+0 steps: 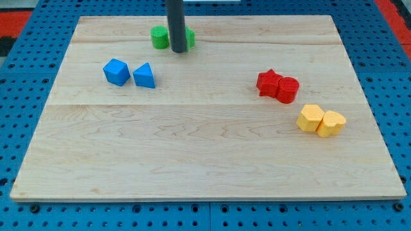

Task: Point at the blue triangle

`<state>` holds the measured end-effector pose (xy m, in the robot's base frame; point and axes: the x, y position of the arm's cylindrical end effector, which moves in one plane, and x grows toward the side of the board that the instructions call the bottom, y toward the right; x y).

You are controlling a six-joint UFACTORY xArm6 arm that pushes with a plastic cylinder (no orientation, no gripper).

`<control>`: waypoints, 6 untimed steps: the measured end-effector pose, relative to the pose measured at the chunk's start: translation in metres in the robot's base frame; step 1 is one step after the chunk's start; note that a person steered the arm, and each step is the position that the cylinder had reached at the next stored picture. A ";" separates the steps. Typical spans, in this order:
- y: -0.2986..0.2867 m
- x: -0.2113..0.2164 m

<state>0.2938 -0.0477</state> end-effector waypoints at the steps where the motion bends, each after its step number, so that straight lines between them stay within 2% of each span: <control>1: 0.003 0.019; 3: -0.018 0.100; 6: -0.043 0.110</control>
